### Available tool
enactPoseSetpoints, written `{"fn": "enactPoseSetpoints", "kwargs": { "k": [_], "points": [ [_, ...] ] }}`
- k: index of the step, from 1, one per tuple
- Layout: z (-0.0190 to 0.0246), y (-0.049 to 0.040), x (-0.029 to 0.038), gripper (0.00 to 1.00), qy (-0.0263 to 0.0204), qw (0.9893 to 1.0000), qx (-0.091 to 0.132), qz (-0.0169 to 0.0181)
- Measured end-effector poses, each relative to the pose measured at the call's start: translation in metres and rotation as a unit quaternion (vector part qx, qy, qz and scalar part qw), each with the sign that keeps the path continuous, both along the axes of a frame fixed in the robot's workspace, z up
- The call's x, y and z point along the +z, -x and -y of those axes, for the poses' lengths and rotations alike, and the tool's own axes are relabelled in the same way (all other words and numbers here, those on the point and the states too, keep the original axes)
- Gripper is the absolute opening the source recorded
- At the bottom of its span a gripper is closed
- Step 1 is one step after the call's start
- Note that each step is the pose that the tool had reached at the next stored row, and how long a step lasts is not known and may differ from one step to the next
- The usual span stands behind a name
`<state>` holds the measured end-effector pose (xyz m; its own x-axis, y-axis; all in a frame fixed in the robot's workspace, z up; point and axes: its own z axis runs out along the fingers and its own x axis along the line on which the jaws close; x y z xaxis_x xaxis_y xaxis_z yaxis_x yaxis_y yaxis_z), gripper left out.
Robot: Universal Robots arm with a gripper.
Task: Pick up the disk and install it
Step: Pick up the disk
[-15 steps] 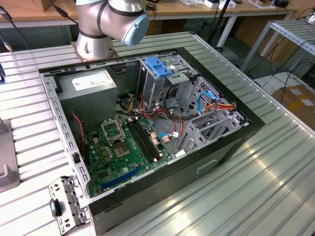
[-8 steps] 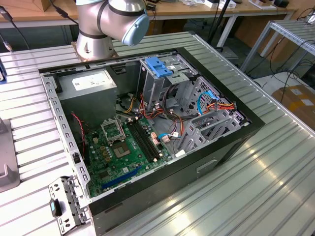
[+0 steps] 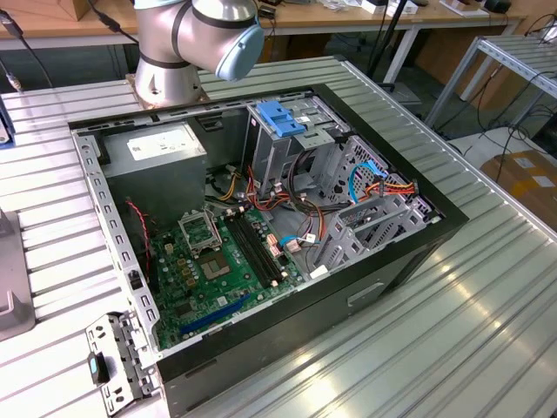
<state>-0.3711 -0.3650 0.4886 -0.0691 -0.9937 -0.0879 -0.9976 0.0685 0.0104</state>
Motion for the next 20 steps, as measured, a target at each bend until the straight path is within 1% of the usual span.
{"fn": "enactPoseSetpoints", "kwargs": {
  "k": [13,20],
  "points": [
    [0.0000,-0.0070,-0.0002,0.37,0.0000,1.0000,0.000,0.0001],
    [0.0000,-0.0084,-0.0004,0.37,0.0000,1.0000,0.000,0.0001]
  ]
}}
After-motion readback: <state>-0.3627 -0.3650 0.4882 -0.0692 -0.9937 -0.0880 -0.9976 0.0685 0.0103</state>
